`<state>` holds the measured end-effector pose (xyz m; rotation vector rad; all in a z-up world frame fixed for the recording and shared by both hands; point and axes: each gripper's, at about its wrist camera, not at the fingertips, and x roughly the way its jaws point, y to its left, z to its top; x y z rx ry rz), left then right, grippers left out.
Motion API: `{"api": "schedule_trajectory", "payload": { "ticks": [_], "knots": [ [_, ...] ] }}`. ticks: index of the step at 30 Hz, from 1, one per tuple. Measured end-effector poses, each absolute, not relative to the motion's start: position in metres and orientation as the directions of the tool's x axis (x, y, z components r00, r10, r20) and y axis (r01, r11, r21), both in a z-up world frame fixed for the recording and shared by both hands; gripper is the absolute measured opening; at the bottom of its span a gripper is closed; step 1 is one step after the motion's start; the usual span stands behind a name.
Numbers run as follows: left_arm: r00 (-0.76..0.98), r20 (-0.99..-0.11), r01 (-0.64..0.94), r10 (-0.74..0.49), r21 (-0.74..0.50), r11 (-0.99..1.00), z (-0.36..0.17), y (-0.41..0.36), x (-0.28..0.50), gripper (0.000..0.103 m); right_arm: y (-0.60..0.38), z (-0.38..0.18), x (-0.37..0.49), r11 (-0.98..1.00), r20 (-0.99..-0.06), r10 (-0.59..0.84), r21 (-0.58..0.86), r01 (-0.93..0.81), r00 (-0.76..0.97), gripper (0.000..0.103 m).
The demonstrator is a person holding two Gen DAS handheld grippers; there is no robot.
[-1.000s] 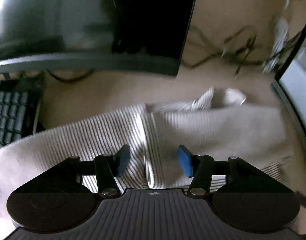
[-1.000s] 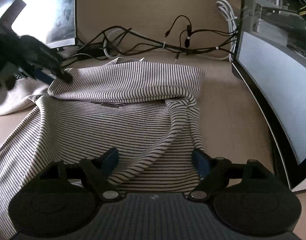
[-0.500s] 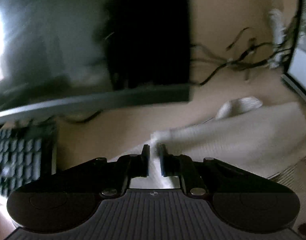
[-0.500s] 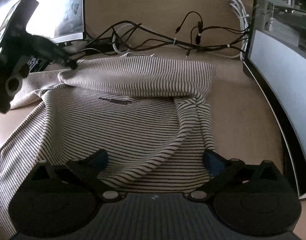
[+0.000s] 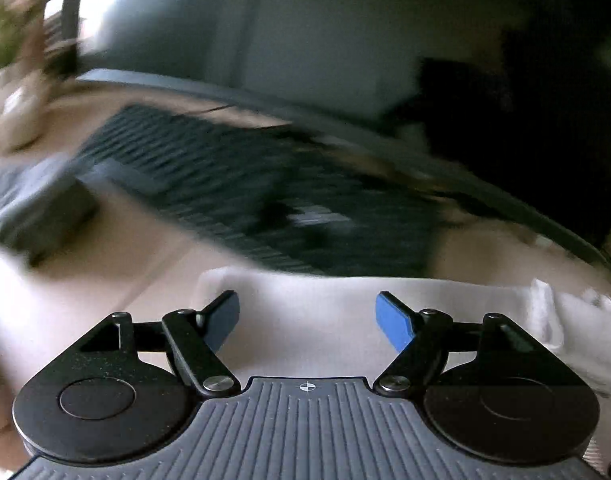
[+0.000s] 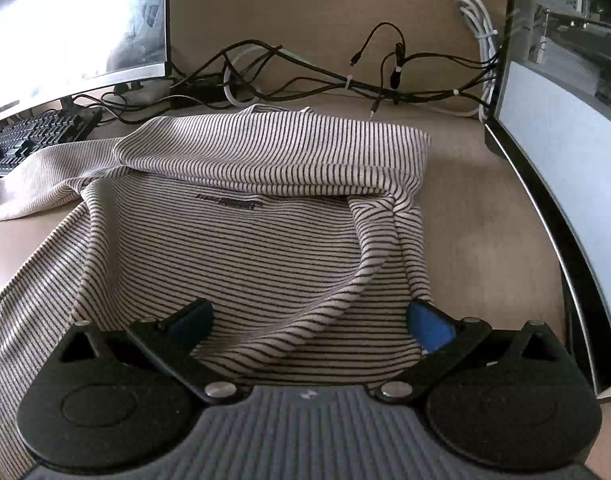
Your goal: Fold clothes
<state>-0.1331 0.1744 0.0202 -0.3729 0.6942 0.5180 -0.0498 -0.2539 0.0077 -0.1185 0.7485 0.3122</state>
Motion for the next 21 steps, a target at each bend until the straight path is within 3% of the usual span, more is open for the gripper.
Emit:
{"api": "schedule_trajectory", "payload": {
  "ticks": [2,7,10,11,14,16,18,21],
  "knots": [
    [0.627,-0.697,-0.592,0.349,-0.135,0.794,0.012,0.195,-0.144,0.078,-0.254,0.014,-0.054,0.958,-0.680,0.227,0.028,-0.284,0.697,0.103],
    [0.620,-0.724,-0.573,0.302,-0.154,0.805,-0.015,0.207,-0.145,0.079,-0.275,0.064,-0.080,0.882,-0.595,0.424,0.442,-0.163,0.682,0.103],
    [0.652,-0.696,-0.532,0.299,-0.141,0.835,-0.021,0.200,-0.140,0.082,-0.269,0.093,-0.098,0.827,-0.536,0.500,0.529,-0.190,0.680,0.103],
    [0.658,-0.690,-0.524,0.301,-0.132,0.842,-0.023,0.198,-0.138,0.078,-0.263,0.101,-0.103,0.831,-0.533,0.503,0.515,-0.211,0.680,0.103],
    [0.658,-0.681,-0.501,0.320,-0.079,0.862,-0.026,0.187,-0.134,0.035,-0.251,0.116,-0.120,0.835,-0.519,0.513,0.485,-0.259,0.683,0.103],
    [0.656,-0.680,-0.494,0.328,-0.058,0.867,-0.026,0.181,-0.134,0.028,-0.245,0.123,-0.131,0.836,-0.509,0.519,0.467,-0.286,0.687,0.103],
    [0.652,-0.679,-0.495,0.338,-0.043,0.868,-0.025,0.178,-0.134,0.014,-0.243,0.122,-0.138,0.841,-0.509,0.516,0.455,-0.293,0.689,0.103],
    [0.648,-0.670,-0.511,0.363,-0.028,0.859,-0.014,0.173,-0.137,0.012,-0.247,0.118,-0.149,0.835,-0.505,0.529,0.453,-0.313,0.682,0.103]
  ]
}}
